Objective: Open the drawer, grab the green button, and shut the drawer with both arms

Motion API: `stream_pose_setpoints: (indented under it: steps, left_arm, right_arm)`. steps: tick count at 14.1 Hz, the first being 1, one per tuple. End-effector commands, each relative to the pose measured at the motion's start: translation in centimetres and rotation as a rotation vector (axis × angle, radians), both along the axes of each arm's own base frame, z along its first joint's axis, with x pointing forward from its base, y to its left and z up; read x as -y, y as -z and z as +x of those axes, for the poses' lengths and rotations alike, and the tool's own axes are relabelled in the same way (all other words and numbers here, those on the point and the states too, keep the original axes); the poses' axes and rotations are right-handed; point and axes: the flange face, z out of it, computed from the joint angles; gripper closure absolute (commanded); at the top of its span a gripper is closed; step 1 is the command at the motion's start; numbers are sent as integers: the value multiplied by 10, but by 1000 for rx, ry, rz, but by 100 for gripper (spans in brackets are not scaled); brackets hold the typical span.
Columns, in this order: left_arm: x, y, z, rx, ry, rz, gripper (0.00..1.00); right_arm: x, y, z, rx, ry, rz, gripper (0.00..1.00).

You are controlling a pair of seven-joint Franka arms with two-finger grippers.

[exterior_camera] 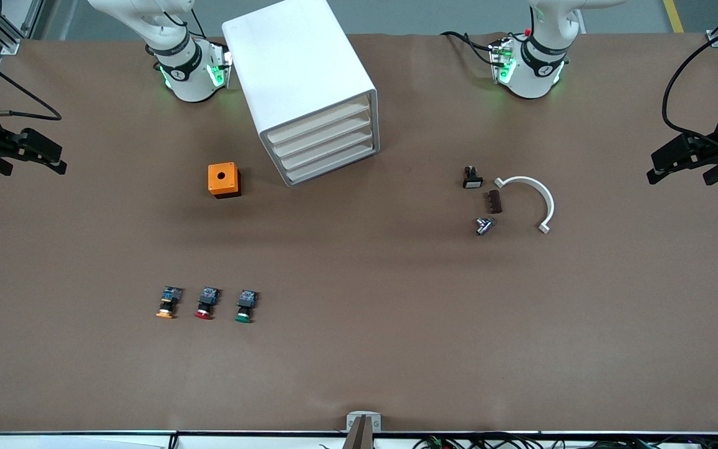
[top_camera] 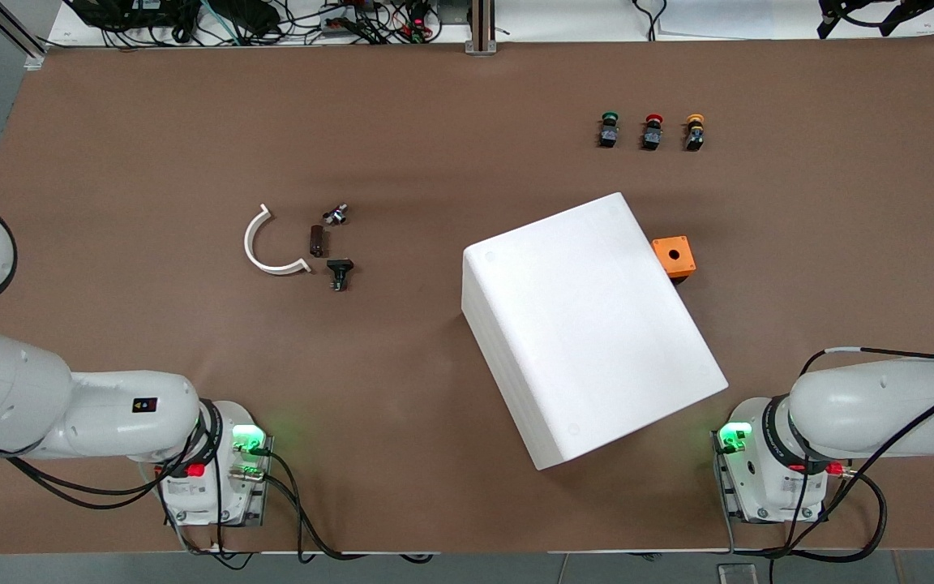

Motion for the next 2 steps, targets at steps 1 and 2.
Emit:
stream_pose_setpoints:
  steps: [1, 2]
  left_arm:
    - [-2, -4, 1, -5, 1, 23, 1]
    - [-2, -4, 1, -5, -1, 22, 1]
  right_arm:
    - [-1, -3, -6, 3, 12, 10, 0]
    - [-2, -3, -6, 3, 10, 10, 0]
